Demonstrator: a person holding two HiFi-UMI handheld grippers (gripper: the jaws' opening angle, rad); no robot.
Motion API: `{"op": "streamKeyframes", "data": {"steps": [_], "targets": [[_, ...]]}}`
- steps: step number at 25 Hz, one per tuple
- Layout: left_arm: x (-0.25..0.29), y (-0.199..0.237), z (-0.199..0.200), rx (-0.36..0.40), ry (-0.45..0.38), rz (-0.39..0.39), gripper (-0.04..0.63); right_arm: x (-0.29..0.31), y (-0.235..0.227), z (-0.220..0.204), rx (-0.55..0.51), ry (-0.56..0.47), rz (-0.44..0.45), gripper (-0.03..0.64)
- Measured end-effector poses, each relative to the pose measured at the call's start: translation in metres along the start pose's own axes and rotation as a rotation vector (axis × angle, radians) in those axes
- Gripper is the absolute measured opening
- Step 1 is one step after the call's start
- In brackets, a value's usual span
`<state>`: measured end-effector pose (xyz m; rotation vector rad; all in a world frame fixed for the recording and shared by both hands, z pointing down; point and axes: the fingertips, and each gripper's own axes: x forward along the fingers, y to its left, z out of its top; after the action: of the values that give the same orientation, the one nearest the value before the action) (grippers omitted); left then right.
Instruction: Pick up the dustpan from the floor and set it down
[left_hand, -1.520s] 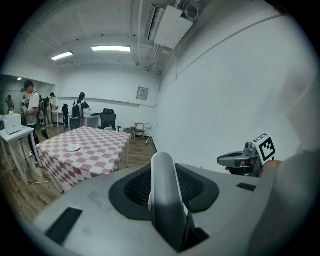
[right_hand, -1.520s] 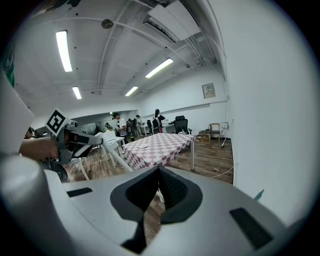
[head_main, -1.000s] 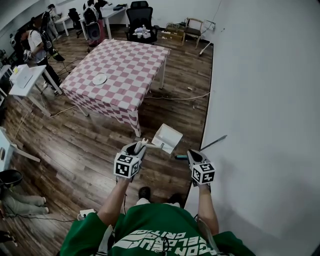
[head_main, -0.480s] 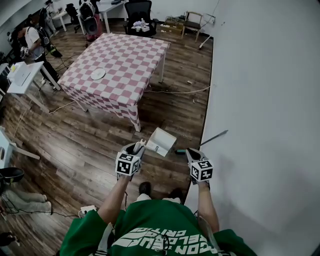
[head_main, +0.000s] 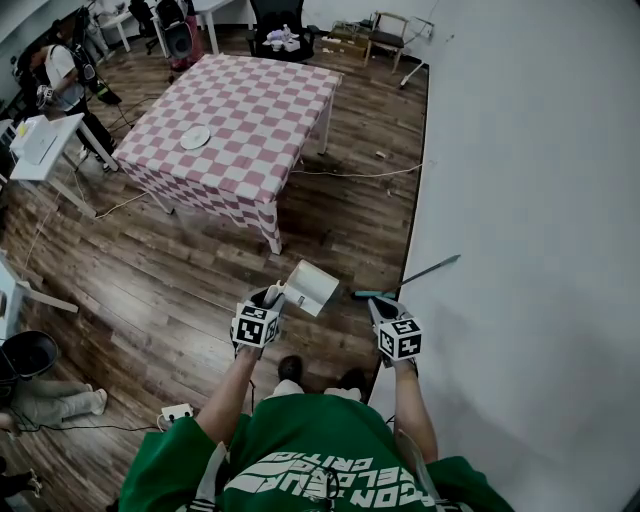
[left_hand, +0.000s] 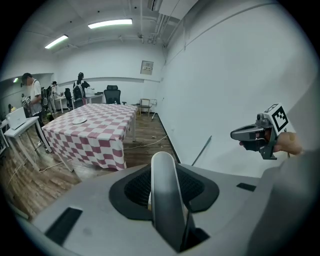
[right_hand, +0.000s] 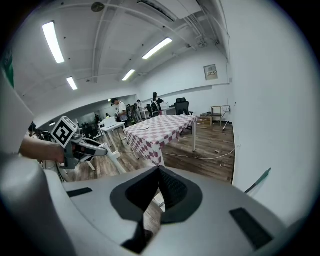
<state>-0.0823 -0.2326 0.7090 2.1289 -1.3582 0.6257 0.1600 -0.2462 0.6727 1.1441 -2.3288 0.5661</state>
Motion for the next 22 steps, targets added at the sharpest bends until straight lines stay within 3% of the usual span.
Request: {"op": "streamKeyframes", "data": {"steps": [22], "targets": [[0.052, 0.075, -0.097, -0.071, 0.117, 0.076, 0.123, 0.046, 0.036, -0.035, -0.012, 0.134, 0.009, 0.008]]}}
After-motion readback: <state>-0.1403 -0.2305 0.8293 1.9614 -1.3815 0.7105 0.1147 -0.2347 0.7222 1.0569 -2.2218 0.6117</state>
